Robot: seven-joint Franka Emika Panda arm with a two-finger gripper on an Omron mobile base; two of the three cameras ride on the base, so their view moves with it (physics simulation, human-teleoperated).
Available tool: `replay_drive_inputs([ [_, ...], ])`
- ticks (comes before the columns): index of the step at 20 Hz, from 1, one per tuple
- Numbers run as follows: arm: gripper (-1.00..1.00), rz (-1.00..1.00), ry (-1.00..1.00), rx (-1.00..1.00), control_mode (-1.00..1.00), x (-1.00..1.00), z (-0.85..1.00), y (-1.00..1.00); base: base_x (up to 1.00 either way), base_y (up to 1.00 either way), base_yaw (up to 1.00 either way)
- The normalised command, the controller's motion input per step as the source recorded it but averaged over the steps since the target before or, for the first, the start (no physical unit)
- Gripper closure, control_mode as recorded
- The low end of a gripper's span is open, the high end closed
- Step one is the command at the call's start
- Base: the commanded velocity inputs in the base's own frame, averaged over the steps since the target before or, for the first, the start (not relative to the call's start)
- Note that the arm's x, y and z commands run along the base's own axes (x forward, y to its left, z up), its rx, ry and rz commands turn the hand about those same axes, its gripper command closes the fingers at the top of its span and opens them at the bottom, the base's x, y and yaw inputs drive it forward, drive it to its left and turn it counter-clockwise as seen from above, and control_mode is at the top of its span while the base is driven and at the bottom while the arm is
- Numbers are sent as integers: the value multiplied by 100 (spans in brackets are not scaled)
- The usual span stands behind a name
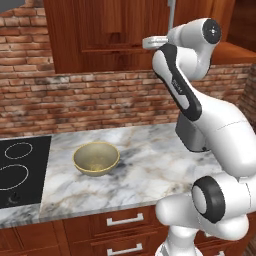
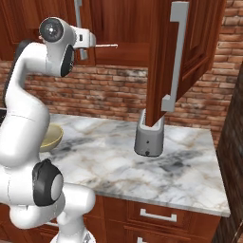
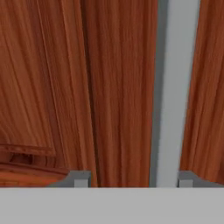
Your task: Open the cabinet and move the ladle to the pot. Then close the cabinet.
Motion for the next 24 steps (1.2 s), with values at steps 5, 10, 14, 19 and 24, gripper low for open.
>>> replay_drive_inputs([
  [5,100,0,0,0,-100,-87,3,99,0,0,0],
  [10,100,0,0,0,-100,-100,16,89,0,0,0],
  [14,100,0,0,0,-100,-100,25,84,0,0,0],
  [19,100,0,0,0,-100,-100,18,87,0,0,0],
  [24,100,0,0,0,-100,-94,9,77,0,0,0],
])
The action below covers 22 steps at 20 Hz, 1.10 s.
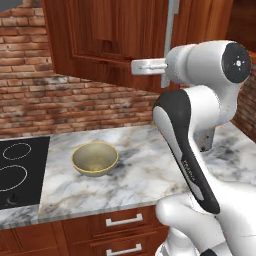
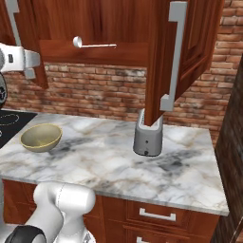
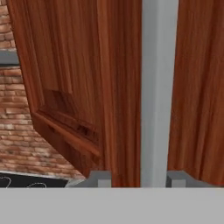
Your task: Open the cabinet and move the ladle to the pot. Then close the cabinet.
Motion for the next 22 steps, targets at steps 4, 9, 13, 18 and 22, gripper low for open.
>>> replay_drive_inputs([
  [4,-100,0,5,0,-100,-24,1,44,0,0,0],
  [9,-100,0,1,6,-100,-95,25,-91,0,0,0],
  [13,-100,0,0,12,-100,-74,16,-100,0,0,0],
  [18,-100,0,2,11,-100,24,-8,-98,0,0,0],
  [22,-100,0,1,11,-100,97,-30,-74,0,0,0],
])
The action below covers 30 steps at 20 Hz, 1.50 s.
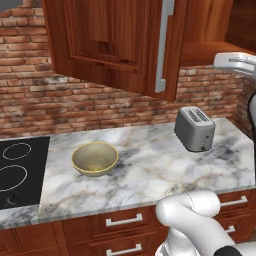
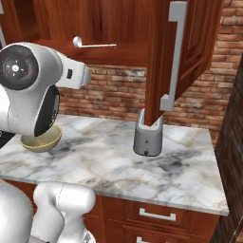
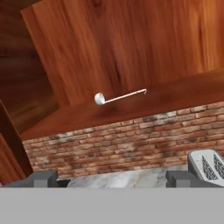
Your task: Open the cabinet and move the ladle to the pot. Then close the cabinet.
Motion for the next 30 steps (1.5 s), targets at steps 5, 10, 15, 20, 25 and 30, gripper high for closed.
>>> replay_drive_inputs([
  [5,-100,2,1,12,-100,93,-30,-16,0,0,0],
  [10,-100,7,5,12,-100,98,-10,22,0,0,0],
  [15,-100,9,10,10,-100,86,0,35,0,0,0],
  [20,-100,13,10,6,-100,39,0,58,0,0,0],
  [25,-100,16,2,5,-100,0,0,53,0,0,0],
  [30,-100,17,0,2,-100,-12,2,49,0,0,0],
])
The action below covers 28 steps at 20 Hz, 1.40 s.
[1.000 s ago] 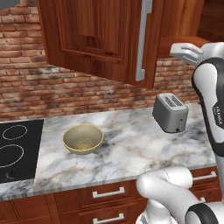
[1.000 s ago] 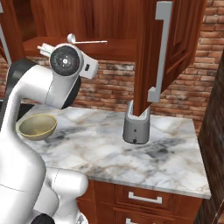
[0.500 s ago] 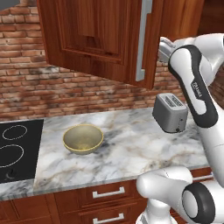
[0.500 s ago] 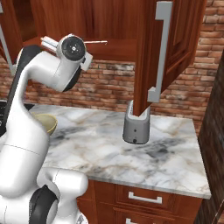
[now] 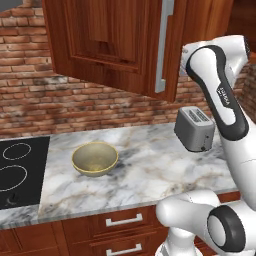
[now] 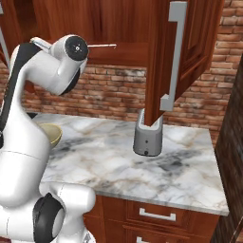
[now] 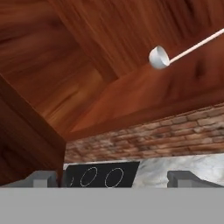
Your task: Open the cabinet and move the ladle to the pot. Then close the cabinet.
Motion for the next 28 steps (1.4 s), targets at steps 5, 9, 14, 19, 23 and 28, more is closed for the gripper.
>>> replay_drive_inputs([
  [5,-100,18,0,0,-100,-55,9,51,0,0,0],
  [9,-100,17,-4,0,-100,-82,20,55,0,0,0],
  [14,-100,15,-6,0,-100,-75,13,62,0,0,0],
  [19,-100,4,-12,-4,-100,-7,7,28,0,0,0],
  [23,-100,-26,-15,-27,-100,48,7,-59,0,0,0],
  [28,-100,-36,-8,-30,-100,44,3,-85,0,0,0],
])
